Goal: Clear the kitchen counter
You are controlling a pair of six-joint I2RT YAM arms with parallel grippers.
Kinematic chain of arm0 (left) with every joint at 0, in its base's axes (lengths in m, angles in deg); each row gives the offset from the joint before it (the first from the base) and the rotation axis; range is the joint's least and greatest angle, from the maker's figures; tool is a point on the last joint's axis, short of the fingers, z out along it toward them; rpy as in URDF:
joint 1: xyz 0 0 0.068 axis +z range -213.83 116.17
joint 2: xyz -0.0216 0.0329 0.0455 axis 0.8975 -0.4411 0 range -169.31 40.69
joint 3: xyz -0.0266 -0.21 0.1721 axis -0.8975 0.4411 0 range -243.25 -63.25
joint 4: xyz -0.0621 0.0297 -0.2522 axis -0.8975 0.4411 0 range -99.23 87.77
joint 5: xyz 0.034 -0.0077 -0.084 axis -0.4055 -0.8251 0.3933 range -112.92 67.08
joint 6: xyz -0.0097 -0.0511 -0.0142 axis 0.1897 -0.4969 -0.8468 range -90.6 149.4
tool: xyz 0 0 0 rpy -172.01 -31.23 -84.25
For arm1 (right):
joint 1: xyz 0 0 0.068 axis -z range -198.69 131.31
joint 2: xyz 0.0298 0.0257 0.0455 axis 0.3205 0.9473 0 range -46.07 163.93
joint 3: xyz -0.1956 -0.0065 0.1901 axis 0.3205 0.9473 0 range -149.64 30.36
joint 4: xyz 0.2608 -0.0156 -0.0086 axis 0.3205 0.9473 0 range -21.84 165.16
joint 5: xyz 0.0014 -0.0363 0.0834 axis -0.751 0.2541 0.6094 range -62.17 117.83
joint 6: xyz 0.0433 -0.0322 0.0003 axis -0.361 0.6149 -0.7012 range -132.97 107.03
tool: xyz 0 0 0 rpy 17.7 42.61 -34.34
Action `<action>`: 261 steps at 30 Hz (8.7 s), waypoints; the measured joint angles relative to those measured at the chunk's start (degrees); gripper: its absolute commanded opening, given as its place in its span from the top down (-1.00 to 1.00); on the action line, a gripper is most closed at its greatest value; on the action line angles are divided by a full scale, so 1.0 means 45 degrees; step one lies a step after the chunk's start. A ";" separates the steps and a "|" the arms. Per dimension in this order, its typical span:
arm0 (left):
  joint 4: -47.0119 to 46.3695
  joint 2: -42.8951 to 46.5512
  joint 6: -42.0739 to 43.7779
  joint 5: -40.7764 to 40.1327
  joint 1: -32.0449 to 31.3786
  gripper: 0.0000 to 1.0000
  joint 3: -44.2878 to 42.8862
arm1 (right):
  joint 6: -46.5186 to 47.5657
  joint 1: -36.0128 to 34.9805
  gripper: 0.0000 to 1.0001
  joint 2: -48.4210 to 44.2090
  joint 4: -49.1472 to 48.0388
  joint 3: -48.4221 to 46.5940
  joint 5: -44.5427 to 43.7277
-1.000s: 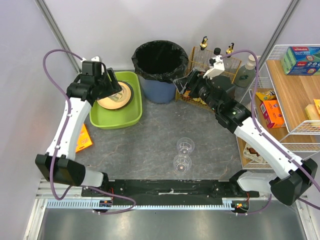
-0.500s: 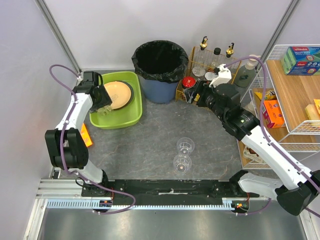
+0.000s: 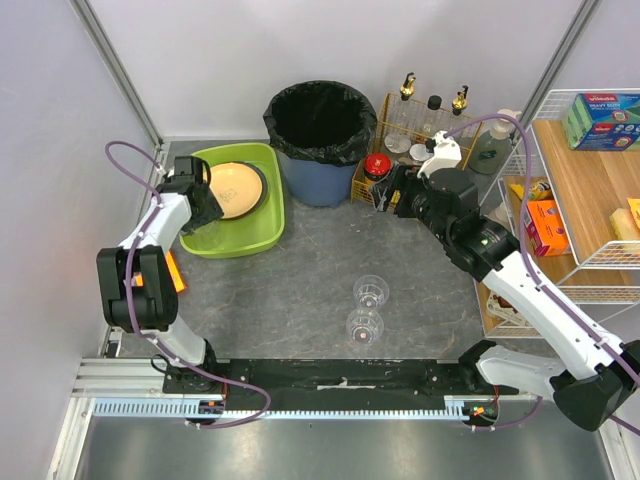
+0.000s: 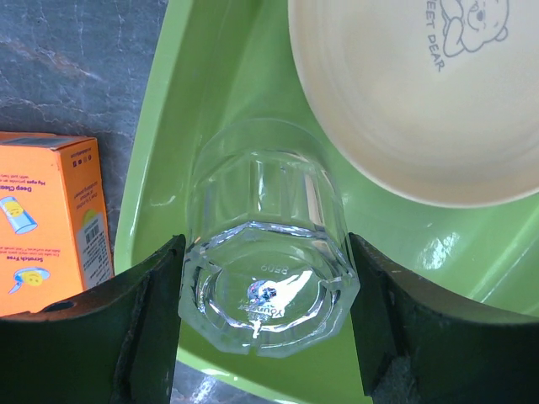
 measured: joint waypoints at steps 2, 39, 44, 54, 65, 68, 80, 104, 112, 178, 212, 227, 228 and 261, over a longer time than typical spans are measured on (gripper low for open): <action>-0.0199 -0.0146 0.0000 -0.0053 0.0000 0.37 0.0078 | 0.0010 0.0000 -0.61 0.0024 0.0034 0.0000 0.0068; -0.0325 0.2545 0.0510 0.5843 -0.0573 -0.91 -0.1379 | 0.1452 -0.3220 -0.57 0.3104 0.3759 0.0102 0.2778; -0.0321 0.2565 0.0495 0.6810 -0.0729 -0.91 -0.1447 | 0.1073 -0.3997 -0.28 0.3356 0.4362 0.0306 0.1967; -0.0325 0.2657 0.0481 0.7703 -0.0729 -0.90 -0.1778 | 0.0709 -0.4770 0.24 0.4765 0.4643 0.1088 0.1044; -0.0321 0.2846 0.0476 0.7946 -0.0729 -0.89 -0.1778 | 0.0767 -0.4799 0.96 0.5197 0.4507 0.1302 0.0277; -0.0238 0.2900 0.0476 0.8034 -0.0729 -0.89 -0.1914 | 0.0733 -0.4799 1.00 0.5197 0.4391 0.1302 0.0068; -0.1462 0.3385 -0.0724 1.0710 -0.0729 -0.89 -0.2001 | 0.1909 -0.4556 1.00 0.4095 0.2720 0.0573 0.1336; -0.8966 0.4090 -0.7932 1.6398 -0.1690 -0.92 0.0622 | -0.2006 -0.1195 1.00 0.3230 -0.8898 -0.0432 0.6771; -1.0214 0.4119 -0.8801 1.6733 -0.2035 -0.92 0.0622 | -0.3983 -0.0495 1.00 0.3405 -1.1327 -0.0189 0.7878; -0.3351 0.3832 -0.3735 1.4464 -0.2093 0.92 -0.2142 | -0.1122 -0.0447 -0.96 0.1787 -0.6664 0.0777 0.4760; 0.3546 -0.1447 0.1705 0.3089 -0.2137 0.65 -0.4085 | 0.0287 -0.0442 -0.96 0.0738 -0.2803 0.0913 0.2560; 0.3395 -0.2438 0.1865 0.1953 -0.2137 0.05 -0.3759 | 0.0291 -0.0442 -0.96 0.0738 -0.2676 0.1180 0.2574; 0.3390 -0.2492 0.1870 0.1855 -0.2137 0.02 -0.3691 | 0.0291 -0.0442 -0.96 0.0738 -0.2667 0.1190 0.2574; 0.3721 -0.0947 0.2166 0.1948 -0.2827 -0.79 -0.4668 | 0.2720 -0.1846 -0.95 0.0947 0.0646 0.2035 0.3167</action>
